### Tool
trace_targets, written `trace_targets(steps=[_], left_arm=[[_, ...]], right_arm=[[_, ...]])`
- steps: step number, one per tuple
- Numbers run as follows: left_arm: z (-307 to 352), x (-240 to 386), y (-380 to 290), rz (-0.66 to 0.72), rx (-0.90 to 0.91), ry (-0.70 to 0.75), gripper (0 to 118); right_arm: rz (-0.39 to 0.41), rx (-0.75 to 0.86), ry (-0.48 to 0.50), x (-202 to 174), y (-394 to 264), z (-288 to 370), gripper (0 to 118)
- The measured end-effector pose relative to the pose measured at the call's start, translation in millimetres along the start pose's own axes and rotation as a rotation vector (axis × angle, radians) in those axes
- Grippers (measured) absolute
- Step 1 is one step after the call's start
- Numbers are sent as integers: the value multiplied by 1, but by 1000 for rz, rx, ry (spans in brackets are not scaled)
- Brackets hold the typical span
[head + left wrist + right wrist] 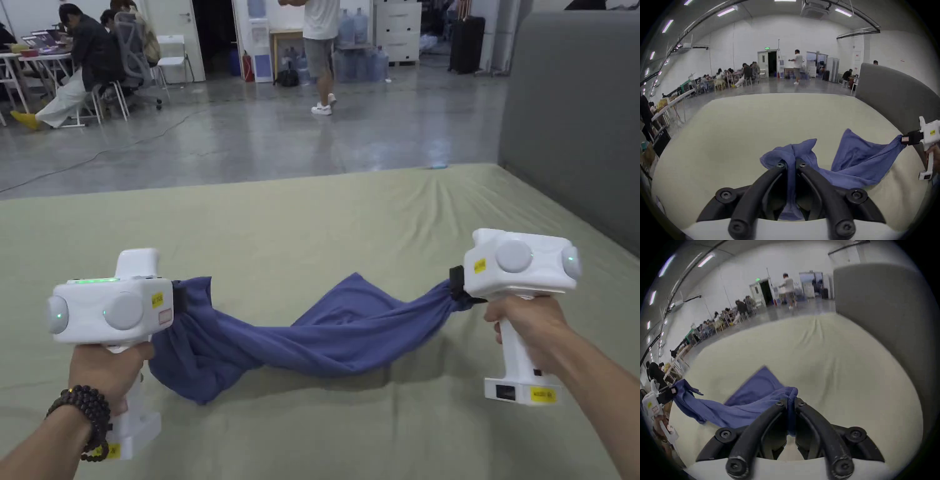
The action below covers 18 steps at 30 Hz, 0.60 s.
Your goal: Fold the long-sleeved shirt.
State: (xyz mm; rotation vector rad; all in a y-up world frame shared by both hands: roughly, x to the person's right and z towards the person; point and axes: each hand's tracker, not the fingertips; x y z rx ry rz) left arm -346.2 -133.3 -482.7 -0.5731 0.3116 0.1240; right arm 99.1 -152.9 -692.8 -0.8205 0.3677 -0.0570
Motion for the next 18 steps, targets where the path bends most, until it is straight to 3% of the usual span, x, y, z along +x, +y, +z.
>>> trace_targets(steps=[4, 8, 12, 18], left_arm=[[60, -14, -21, 30, 58, -42, 0], [138, -12, -74, -50, 75, -57, 0], [197, -7, -152, -87, 16, -89, 0], [245, -3, -250, -110, -72, -120, 0]], right_arm=[[22, 42, 71, 12, -24, 52, 3], [135, 23, 114, 18, -78, 125, 3], [153, -57, 135, 29, -152, 177, 3], [216, -235, 92, 44, -240, 202, 3]])
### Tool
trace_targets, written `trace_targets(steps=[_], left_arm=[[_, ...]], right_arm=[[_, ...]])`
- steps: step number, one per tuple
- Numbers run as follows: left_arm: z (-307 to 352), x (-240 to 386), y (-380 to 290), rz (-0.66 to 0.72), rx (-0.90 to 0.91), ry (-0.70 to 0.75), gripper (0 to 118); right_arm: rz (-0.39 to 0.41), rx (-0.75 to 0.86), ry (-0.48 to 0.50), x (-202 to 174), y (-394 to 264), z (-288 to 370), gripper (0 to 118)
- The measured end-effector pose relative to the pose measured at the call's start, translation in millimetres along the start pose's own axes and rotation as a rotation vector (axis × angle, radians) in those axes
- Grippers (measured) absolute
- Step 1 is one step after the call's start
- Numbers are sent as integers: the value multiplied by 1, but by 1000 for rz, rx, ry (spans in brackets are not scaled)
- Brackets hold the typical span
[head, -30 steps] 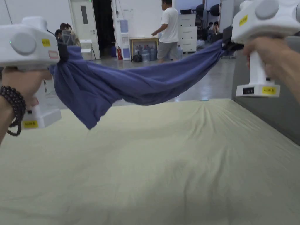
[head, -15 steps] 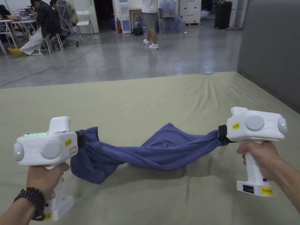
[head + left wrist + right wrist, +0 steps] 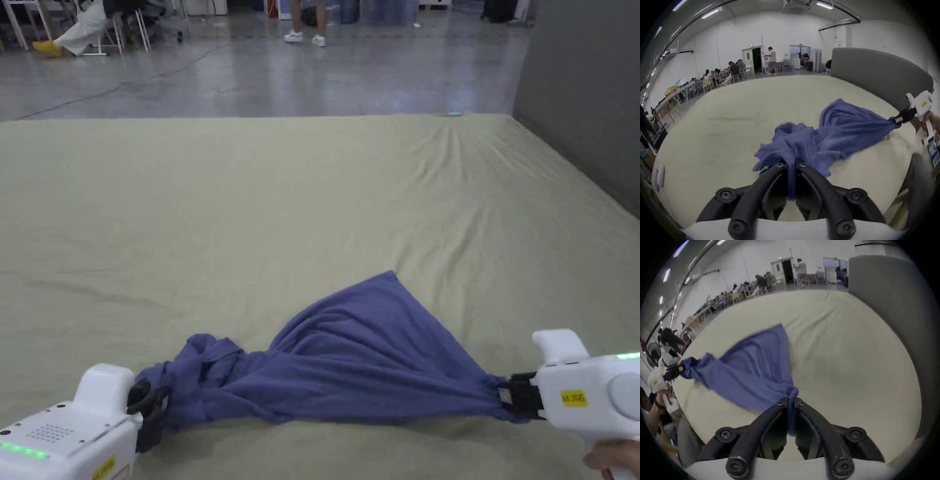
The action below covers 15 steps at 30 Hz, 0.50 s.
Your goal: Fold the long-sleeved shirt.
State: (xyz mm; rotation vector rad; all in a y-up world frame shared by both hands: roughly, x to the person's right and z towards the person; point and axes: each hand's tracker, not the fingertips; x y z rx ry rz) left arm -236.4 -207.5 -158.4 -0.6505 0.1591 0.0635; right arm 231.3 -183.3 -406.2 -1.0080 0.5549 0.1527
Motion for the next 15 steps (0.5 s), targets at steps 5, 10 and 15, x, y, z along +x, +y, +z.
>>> trace_targets(steps=[5, 10, 15], left_arm=[[10, -3, -16, 22, 19, 42, 19], [56, -20, 14, 125, 90, -35, 117], [122, -14, 34, 146, 162, -15, 98]], right_arm=[[-4, -15, -8, 0, -12, -6, 10], [-3, 131, -45, 6, -1, 35, 103], [8, 179, -34, 1, -20, 91, 72]])
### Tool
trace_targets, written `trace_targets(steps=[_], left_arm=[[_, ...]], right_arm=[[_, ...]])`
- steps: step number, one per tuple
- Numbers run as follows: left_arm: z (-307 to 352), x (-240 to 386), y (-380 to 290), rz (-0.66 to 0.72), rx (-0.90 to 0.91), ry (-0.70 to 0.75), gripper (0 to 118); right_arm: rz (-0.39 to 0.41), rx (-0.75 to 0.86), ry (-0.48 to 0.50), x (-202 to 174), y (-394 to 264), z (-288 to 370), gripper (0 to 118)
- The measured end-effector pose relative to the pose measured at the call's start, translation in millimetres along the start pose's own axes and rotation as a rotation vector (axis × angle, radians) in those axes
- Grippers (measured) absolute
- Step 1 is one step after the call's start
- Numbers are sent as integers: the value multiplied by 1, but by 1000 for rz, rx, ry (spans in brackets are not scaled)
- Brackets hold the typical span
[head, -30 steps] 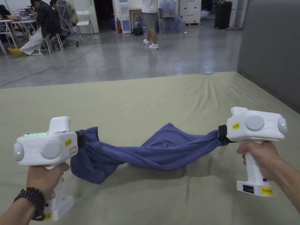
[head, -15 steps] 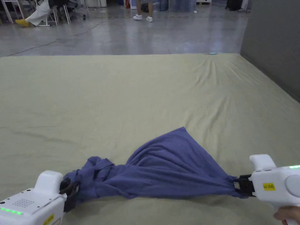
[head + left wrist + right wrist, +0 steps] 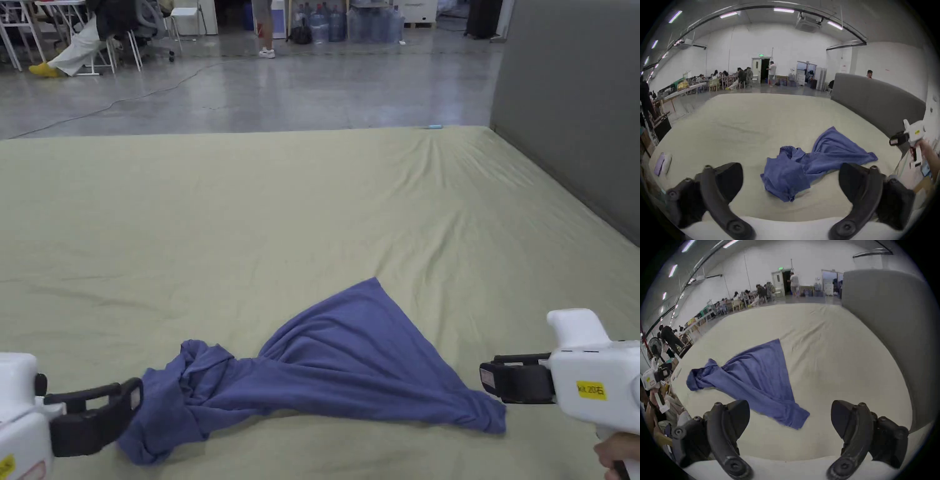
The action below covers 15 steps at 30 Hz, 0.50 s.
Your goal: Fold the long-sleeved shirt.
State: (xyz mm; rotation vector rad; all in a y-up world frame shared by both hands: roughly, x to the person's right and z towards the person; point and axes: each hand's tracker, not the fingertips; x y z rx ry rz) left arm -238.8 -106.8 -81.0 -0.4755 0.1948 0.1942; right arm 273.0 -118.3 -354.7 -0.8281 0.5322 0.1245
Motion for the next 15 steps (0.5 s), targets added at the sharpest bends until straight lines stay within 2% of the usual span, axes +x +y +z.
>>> trace_targets(steps=[1, 2, 6, 9, 11, 12, 13, 14, 15], left_arm=[[4, 0, 1, 19, -5, -4, 41], [9, 1, 0, 33, -1, -1, 0], [4, 10, -5, 38, -23, -29, 0], [-5, 18, -5, 33, -46, -30, 0], [-8, 21, -3, 19, -43, -40, 0], [-9, 23, 0, 18, -39, -42, 0], [-11, 24, 2, 20, -38, -49, 0], [-12, 24, 3, 28, -35, -58, 0], [-13, 25, 3, 33, -36, -62, 0]], right_arm=[[-8, -12, 1, -1, -5, 4, 12], [-11, -16, 8, -2, -14, 4, 0], [-32, -119, 41, 6, -28, -13, 0], [-27, -110, -2, 18, -13, -27, 0], [-52, -73, -26, 18, 0, -33, 0], [-58, -64, -47, 22, 9, -40, 9], [-55, -66, -57, 25, 16, -48, 50], [-45, -81, -83, 18, 14, -57, 87], [-28, -117, -114, 21, 16, -71, 103]])
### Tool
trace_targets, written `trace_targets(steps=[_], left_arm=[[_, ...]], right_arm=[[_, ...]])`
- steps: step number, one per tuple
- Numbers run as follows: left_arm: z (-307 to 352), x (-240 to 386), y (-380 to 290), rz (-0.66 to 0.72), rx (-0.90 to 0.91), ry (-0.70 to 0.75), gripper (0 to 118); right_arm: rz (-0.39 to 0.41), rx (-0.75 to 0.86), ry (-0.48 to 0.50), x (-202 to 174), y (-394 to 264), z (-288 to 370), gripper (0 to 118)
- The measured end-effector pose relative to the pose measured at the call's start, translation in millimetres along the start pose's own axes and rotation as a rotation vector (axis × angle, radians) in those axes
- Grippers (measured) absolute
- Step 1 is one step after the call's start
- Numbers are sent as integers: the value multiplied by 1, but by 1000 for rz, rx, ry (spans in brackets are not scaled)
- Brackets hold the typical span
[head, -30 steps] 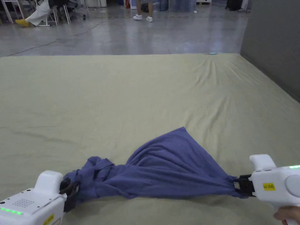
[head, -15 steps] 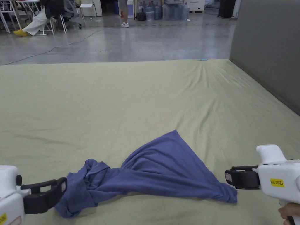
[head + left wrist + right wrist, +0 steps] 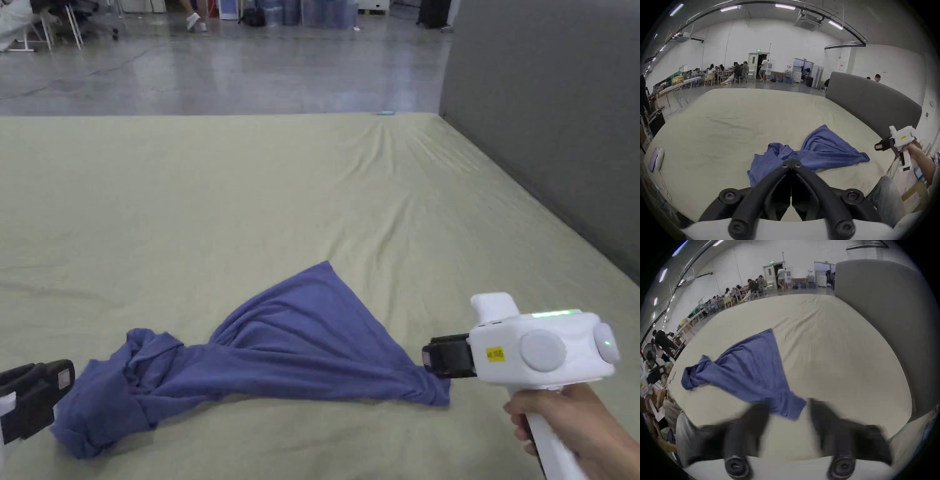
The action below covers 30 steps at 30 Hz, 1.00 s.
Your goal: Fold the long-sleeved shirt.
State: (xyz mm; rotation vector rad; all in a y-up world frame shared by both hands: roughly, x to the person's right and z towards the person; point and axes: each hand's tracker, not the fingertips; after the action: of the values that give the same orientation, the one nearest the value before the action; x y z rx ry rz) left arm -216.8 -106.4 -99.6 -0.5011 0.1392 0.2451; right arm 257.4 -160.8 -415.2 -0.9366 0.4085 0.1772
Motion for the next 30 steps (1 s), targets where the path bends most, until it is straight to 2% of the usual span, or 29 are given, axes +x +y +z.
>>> trace_targets(steps=[2, 6, 7, 9, 11, 12, 13, 14, 15, 16, 17, 19, 20, 21, 24, 25, 26, 30], left_arm=[[-2, 2, 2, 2, -6, 5, 0], [-5, 0, 1, 7, -27, 8, 0], [-6, -1, 2, 7, -30, 10, 0], [-7, -3, 2, 7, -36, 16, 0], [-9, -5, 5, 6, -42, 21, 0], [-10, -7, 5, 7, -47, 22, 0], [-12, -7, 8, 11, -52, 24, 0], [-16, -8, 12, 19, -64, 27, 0], [-21, -10, 18, 28, -75, 22, 0], [-25, -10, 21, 34, -76, 21, 0], [-30, -9, 31, 25, -48, 31, 0], [-44, -6, 51, 27, -29, 10, 0], [-57, -5, 60, 19, -38, 11, 21], [-75, -3, 71, 3, -108, 39, 52], [-142, -12, 88, -13, -265, 74, 80], [-163, -17, 87, -13, -285, 72, 104], [-187, -22, 86, -17, -332, 79, 110], [-259, -35, 67, 8, -516, 149, 110]], right_arm=[[18, -42, -28, 1, 6, -20, 101], [2, -136, 2, -14, -5, -54, 98], [3, -148, -1, -19, -9, -59, 84], [11, -168, -28, -24, -10, -72, 48], [16, -187, -32, -28, -17, -80, 40], [14, -179, -34, -30, -17, -79, 27], [26, -170, -26, -31, -16, -74, 2], [25, -150, 43, -32, -15, -72, 2], [-5, -140, 46, -35, -19, -72, 2], [22, -165, -9, -40, -19, -73, 2], [78, -156, 3, -43, -20, -75, 2], [67, -154, -7, -46, -24, -72, 2], [61, -157, -5, -46, -25, -73, 2], [55, -158, 0, -45, -25, -73, 2], [34, -161, 22, -42, -26, -71, 2], [29, -161, 26, -42, -27, -71, 2], [26, -160, 29, -41, -28, -70, 2], [27, -159, 29, -45, -31, -69, 2]])
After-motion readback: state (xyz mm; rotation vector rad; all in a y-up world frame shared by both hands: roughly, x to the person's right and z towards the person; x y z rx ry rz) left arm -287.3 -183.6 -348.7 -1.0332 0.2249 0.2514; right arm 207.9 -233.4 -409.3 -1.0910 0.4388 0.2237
